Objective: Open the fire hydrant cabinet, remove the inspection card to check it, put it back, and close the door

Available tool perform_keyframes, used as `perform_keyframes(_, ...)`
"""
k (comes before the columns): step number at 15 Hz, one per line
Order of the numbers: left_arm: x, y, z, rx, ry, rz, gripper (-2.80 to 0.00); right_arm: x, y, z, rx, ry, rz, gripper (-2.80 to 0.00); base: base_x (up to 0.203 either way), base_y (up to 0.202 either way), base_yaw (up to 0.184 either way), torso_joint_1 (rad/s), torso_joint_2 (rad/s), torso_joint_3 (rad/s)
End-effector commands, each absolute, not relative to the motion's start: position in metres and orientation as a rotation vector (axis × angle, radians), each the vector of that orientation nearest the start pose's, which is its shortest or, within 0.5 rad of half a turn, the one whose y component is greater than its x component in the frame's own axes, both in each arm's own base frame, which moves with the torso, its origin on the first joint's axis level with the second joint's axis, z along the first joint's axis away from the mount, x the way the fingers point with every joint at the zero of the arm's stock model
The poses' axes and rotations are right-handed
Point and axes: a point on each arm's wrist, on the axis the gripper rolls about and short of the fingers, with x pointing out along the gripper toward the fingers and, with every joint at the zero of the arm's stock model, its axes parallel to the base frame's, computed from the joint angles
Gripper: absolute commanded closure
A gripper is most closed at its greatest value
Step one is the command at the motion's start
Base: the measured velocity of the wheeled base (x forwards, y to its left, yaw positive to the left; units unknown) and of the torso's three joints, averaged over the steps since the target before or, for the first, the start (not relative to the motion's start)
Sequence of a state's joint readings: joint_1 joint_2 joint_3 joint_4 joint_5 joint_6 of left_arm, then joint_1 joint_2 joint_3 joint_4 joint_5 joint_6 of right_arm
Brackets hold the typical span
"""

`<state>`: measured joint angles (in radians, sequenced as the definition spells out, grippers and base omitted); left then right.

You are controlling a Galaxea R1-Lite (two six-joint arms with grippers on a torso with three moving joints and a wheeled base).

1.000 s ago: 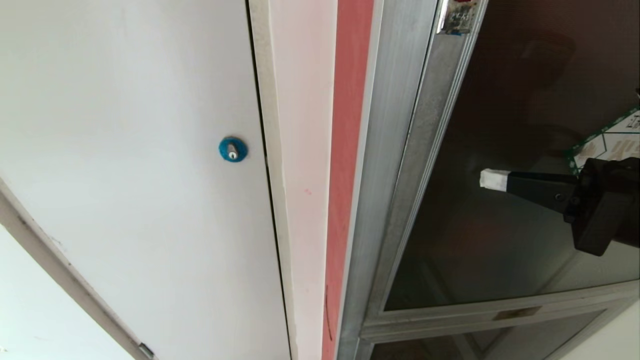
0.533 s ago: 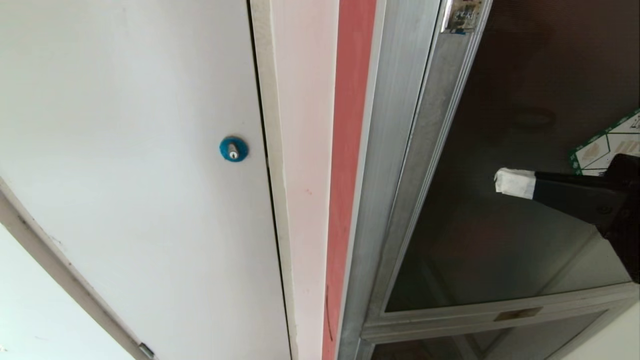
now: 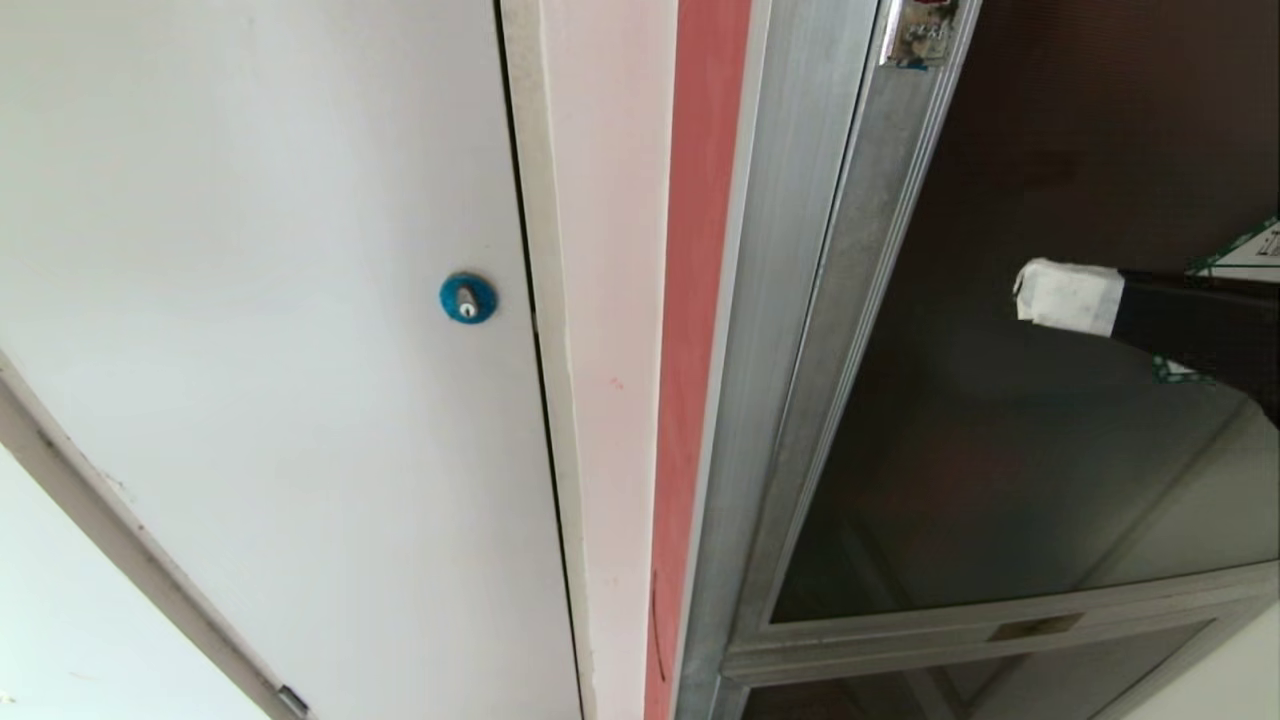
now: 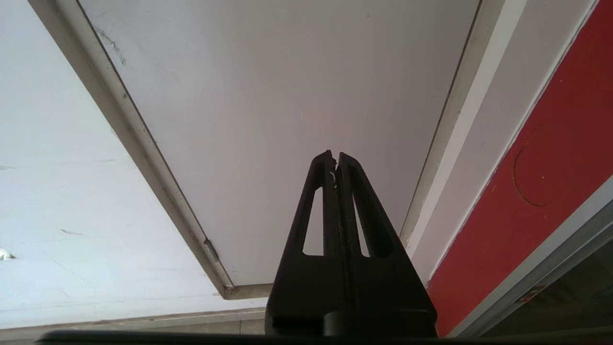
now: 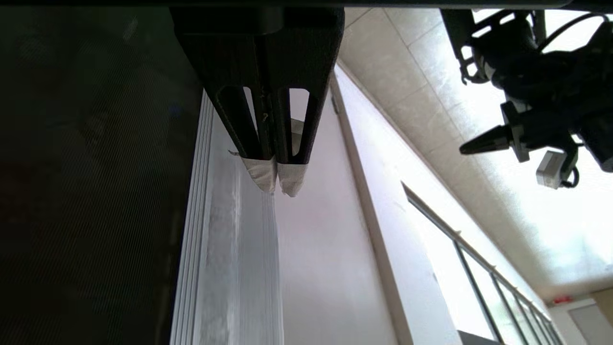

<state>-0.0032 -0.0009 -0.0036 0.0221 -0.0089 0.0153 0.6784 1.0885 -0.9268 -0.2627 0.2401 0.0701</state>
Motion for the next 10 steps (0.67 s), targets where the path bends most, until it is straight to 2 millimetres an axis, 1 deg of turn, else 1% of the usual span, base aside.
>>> perform_keyframes(1, -0.023, 0.0, 0.074, 0.015, 0.018, -0.012, 0.0, 0.108, 0.096, 0.332, 0.095, -0.098, 0.915, 0.0, 0.0, 0.0, 0.0, 0.0, 0.0, 0.0)
perform_keyframes(3, -0.023, 0.0, 0.074, 0.015, 0.018, -0.012, 0.0, 0.105, 0.095, 0.341, 0.083, -0.095, 0.906, 0.0, 0.0, 0.0, 0.0, 0.0, 0.0, 0.0)
perform_keyframes(5, -0.023, 0.0, 0.074, 0.015, 0.017, -0.012, 0.0, 0.103, 0.094, 0.355, 0.076, -0.12, 0.9, 0.0, 0.0, 0.0, 0.0, 0.0, 0.0, 0.0)
perform_keyframes(7, -0.023, 0.0, 0.074, 0.015, 0.017, -0.011, 0.0, 0.106, 0.097, 0.37, 0.082, -0.15, 0.895, 0.0, 0.0, 0.0, 0.0, 0.0, 0.0, 0.0)
perform_keyframes(10, -0.023, 0.0, 0.074, 0.015, 0.016, -0.012, 0.0, 0.117, 0.107, 0.383, 0.068, -0.15, 0.894, 0.0, 0.0, 0.0, 0.0, 0.0, 0.0, 0.0)
